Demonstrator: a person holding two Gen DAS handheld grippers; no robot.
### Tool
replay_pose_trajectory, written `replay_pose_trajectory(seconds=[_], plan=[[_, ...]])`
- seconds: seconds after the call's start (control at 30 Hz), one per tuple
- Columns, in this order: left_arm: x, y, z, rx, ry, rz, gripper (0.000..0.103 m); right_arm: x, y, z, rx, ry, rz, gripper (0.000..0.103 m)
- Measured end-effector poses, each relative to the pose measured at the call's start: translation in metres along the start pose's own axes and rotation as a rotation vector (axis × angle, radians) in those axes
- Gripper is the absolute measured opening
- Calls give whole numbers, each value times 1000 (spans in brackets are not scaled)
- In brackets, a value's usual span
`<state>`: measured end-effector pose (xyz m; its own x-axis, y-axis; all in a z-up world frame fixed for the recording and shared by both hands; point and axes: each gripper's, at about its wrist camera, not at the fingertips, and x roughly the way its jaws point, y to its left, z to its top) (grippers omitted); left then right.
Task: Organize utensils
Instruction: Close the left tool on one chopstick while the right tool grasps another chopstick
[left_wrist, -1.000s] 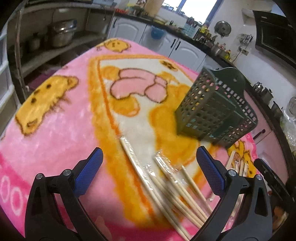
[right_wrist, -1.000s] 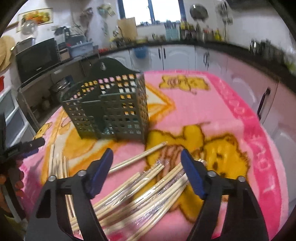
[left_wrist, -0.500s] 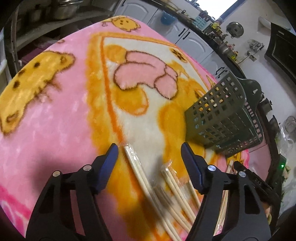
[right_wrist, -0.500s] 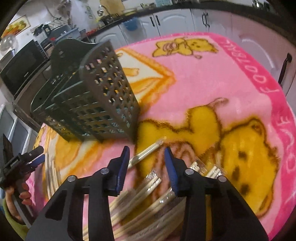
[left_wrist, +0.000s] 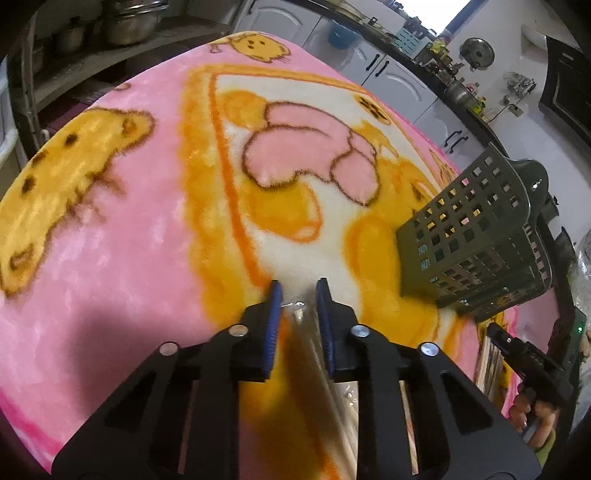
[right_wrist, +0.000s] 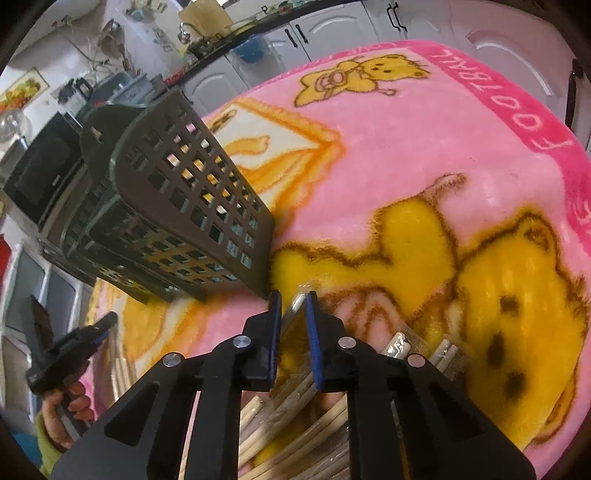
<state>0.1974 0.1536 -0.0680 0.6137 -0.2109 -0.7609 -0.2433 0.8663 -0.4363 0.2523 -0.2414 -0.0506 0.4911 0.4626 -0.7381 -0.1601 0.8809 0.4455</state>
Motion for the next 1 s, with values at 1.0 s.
replay_pose_trajectory(seconds=[1.0], plan=[[-139, -135, 18, 300, -368, -227, 6, -145, 117, -9, -419, -349, 230, 6]])
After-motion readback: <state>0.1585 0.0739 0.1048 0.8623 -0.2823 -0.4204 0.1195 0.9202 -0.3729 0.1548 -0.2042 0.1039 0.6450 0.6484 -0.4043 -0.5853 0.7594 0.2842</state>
